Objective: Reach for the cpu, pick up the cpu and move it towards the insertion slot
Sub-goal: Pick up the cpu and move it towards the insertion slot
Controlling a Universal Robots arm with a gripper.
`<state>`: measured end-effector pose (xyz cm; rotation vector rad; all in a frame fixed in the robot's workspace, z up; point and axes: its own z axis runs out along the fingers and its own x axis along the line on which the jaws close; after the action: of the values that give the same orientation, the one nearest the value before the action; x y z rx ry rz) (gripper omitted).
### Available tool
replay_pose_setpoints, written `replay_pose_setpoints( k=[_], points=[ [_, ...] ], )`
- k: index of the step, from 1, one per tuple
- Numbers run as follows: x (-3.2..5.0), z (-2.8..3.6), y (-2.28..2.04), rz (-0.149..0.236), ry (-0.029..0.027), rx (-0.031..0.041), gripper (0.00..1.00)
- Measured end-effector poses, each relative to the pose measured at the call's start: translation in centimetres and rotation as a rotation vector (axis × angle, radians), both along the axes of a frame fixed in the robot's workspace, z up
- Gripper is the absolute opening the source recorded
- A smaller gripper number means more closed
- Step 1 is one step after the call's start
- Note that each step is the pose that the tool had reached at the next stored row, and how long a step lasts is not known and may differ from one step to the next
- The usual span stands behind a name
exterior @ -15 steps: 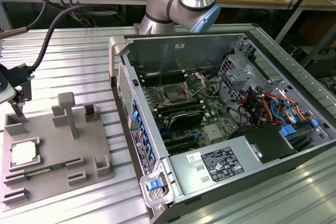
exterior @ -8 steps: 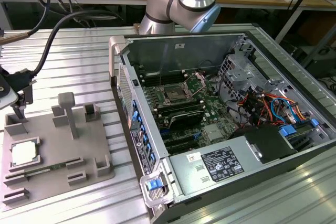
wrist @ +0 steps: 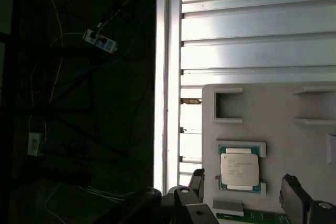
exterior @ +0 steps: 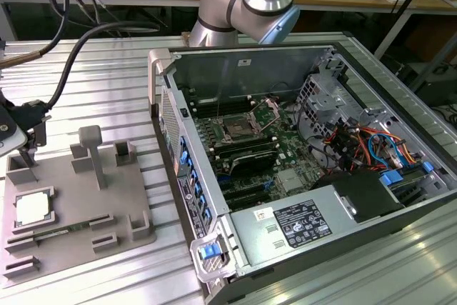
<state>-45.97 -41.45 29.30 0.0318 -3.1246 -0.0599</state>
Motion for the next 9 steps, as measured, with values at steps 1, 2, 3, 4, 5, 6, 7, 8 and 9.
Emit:
replay_pose_setpoints(
  k=[1, 2, 3, 4, 5, 6, 7, 8, 9],
  points=[
    [-0.01, -0.08, -0.04, 0.000, -0.0001, 0.0001, 0.66],
    [0.00, -0.18, -0.11, 0.000, -0.0001, 0.0001, 0.66],
    [0.00, -0.25, -0.18, 0.000, -0.0003, 0.0001, 0.66],
    [0.00, -0.28, -0.24, 0.000, -0.0003, 0.0002, 0.66],
    [0.00, -0.30, -0.31, 0.000, -0.0002, 0.0001, 0.66],
    [0.00, -0.32, -0.38, 0.000, -0.0002, 0.0001, 0.66],
    [0.00, -0.35, -0.49, 0.000, 0.0000, 0.0000, 0.66],
    [0.00, -0.36, -0.54, 0.002, -0.0002, 0.0001, 0.66],
    [0.00, -0.39, -0.58, 0.007, -0.0003, 0.0000, 0.66]
  ],
)
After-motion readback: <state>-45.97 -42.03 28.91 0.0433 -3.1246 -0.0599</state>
